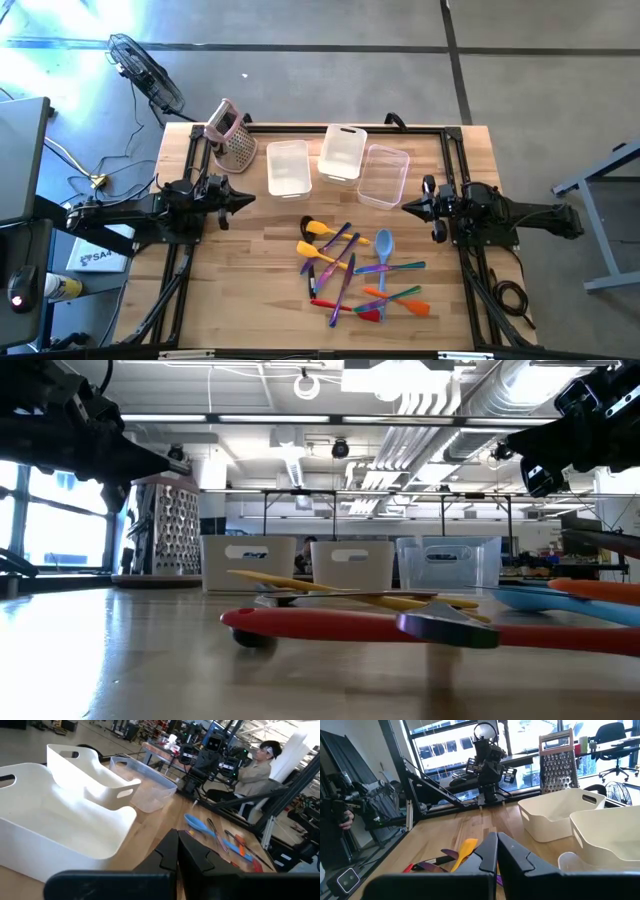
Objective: Pick & Place Kitchen Items
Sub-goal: Put the violet table knife into the left white bin
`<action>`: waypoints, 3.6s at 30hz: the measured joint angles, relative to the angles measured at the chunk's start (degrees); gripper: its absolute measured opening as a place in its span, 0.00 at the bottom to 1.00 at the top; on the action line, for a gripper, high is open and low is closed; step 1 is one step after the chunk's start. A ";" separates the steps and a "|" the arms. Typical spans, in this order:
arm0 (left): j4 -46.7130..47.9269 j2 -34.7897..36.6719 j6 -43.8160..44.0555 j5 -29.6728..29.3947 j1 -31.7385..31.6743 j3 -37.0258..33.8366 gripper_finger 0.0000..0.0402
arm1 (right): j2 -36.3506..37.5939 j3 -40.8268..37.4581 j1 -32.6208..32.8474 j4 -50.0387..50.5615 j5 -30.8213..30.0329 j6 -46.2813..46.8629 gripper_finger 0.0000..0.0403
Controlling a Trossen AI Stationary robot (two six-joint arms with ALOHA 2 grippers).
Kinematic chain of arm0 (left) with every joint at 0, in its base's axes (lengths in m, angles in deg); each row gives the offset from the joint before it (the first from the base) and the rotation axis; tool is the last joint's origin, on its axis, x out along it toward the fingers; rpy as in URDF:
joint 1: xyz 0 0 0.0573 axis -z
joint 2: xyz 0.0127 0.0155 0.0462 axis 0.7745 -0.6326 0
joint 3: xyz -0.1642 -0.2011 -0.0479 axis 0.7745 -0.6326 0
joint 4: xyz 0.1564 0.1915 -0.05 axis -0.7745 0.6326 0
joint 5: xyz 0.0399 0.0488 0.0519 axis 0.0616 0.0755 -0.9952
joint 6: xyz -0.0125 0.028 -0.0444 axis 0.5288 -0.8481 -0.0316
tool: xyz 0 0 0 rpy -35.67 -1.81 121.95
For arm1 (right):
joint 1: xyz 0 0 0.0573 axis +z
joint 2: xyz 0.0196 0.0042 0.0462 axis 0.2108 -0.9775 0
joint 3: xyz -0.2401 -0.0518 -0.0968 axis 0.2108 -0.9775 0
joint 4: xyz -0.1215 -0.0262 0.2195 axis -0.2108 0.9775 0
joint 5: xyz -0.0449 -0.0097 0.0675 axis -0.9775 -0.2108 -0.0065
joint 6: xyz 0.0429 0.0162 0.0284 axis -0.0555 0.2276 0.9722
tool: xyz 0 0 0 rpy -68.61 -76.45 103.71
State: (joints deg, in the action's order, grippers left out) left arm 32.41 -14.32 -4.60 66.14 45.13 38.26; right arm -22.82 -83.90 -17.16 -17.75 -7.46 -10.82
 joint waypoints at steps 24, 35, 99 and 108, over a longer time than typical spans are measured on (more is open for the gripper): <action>-4.74 -0.02 -2.74 4.75 0.02 4.56 0.00 | 0.00 0.00 0.00 -0.01 0.00 0.01 0.01; -3.99 -7.51 -3.27 4.81 0.02 20.68 0.00 | -0.01 -0.01 0.00 -0.01 0.00 0.00 0.01; -18.46 -63.14 7.03 -4.91 22.47 58.07 0.45 | -12.90 27.79 0.00 -21.58 20.67 22.10 0.46; 7.07 -73.40 15.05 -24.87 33.73 76.56 0.45 | -15.92 31.84 0.01 -17.03 25.90 17.62 0.50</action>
State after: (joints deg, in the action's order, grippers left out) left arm 39.48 -87.72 10.45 41.27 78.86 114.82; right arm -38.74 -52.06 -17.15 -34.78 18.45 6.80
